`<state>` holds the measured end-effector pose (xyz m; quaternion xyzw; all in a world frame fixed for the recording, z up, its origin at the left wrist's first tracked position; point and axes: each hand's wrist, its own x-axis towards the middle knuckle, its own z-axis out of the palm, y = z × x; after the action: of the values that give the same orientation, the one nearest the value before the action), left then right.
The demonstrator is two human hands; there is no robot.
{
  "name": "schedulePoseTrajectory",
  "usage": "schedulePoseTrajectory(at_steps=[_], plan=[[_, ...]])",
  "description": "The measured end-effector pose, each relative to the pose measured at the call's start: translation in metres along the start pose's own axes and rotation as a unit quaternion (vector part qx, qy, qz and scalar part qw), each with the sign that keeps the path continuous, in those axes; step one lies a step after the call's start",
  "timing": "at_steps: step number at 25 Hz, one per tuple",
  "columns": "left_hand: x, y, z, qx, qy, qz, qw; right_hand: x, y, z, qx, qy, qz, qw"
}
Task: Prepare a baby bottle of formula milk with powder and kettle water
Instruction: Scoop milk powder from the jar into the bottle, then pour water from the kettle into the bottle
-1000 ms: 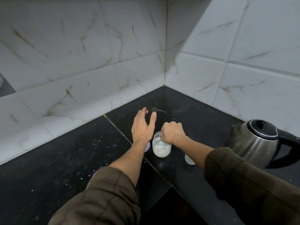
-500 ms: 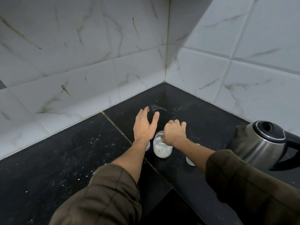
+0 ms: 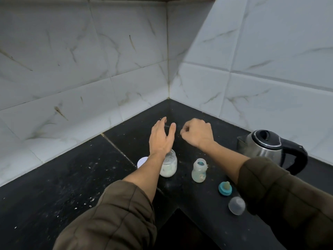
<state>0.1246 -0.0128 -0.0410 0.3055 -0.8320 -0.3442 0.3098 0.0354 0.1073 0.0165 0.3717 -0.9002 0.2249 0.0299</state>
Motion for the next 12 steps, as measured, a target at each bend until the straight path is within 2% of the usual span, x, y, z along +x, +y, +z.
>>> schedulePoseTrajectory(at_steps=[2, 4, 8, 12], plan=[[-0.004, 0.028, 0.017, -0.011, -0.035, 0.025, 0.999, -0.004, 0.023, -0.021, 0.015, 0.077, 0.028, 0.997], [-0.012, 0.057, 0.039, -0.016, -0.086, 0.042, 0.995, -0.01, 0.052, -0.042, 0.003, 0.121, 0.075, 0.99], [-0.031, 0.099, 0.089, -0.018, -0.191, 0.046, 0.98, -0.033, 0.108, -0.078, -0.011, 0.158, 0.183, 0.97], [-0.047, 0.13, 0.129, 0.005, -0.259, 0.033, 0.965, -0.062, 0.158, -0.106, -0.025, 0.17, 0.252, 0.952]])
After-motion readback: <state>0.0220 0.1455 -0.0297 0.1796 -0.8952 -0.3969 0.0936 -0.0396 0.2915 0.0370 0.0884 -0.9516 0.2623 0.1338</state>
